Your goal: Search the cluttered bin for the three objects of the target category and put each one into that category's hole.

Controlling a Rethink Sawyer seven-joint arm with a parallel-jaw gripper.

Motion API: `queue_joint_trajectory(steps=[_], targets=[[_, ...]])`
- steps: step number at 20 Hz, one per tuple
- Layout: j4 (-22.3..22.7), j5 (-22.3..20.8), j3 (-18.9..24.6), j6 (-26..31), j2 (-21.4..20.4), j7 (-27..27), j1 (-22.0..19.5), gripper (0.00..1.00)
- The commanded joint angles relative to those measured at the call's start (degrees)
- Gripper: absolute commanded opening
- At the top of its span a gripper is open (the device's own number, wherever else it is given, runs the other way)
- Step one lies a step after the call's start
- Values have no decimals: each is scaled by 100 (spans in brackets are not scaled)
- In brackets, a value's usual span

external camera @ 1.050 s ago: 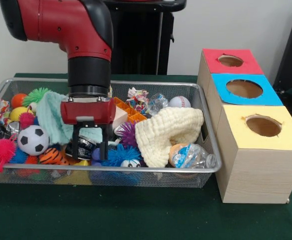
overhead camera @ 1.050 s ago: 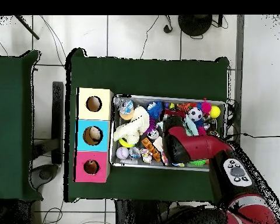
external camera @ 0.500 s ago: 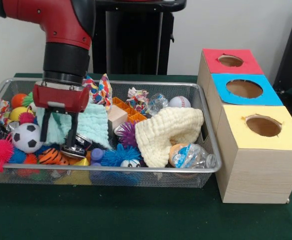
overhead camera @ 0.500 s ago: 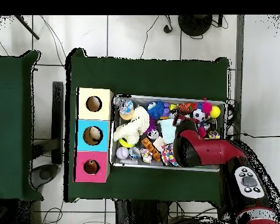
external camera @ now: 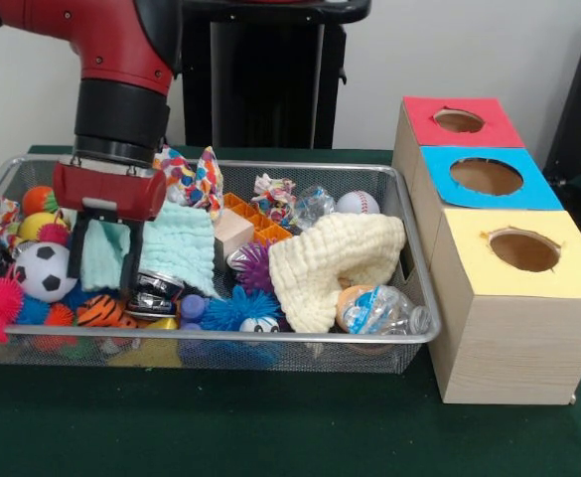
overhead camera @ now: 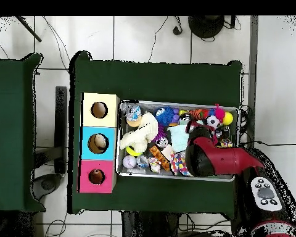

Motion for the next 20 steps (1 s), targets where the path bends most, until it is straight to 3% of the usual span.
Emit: queue_joint_trajectory(steps=[1, 5, 20], targets=[[-349, -121, 316, 311, 633, 209, -267, 100], [-351, -177, 401, 208, 656, 235, -353, 100], [-545, 51, -55, -386, 1064, 402, -33, 100]])
